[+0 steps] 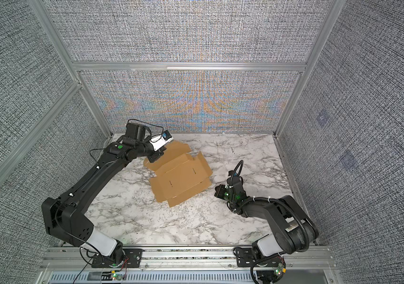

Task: Assemble paper box
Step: First fold the bottom flaps of a flat cardboard box at the center of the table.

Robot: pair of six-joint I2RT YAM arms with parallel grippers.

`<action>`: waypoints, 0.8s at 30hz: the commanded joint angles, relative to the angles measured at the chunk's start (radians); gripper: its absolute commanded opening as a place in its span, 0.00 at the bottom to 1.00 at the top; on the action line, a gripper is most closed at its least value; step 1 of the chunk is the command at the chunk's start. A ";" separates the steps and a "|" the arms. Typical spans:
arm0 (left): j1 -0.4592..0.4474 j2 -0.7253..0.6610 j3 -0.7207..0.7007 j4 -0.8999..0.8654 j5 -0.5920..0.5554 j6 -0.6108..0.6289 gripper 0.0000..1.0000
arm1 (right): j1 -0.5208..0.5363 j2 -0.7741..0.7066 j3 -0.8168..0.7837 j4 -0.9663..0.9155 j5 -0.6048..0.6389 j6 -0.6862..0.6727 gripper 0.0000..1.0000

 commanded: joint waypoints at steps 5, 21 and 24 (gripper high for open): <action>0.002 -0.002 0.000 0.014 0.017 0.002 0.00 | 0.027 0.076 0.030 0.273 -0.167 0.033 0.00; 0.002 0.000 -0.004 0.017 0.019 0.000 0.00 | 0.130 0.115 0.134 0.114 -0.129 -0.059 0.00; 0.002 0.000 -0.007 0.019 0.019 0.000 0.00 | 0.137 0.128 0.130 0.102 -0.119 -0.069 0.00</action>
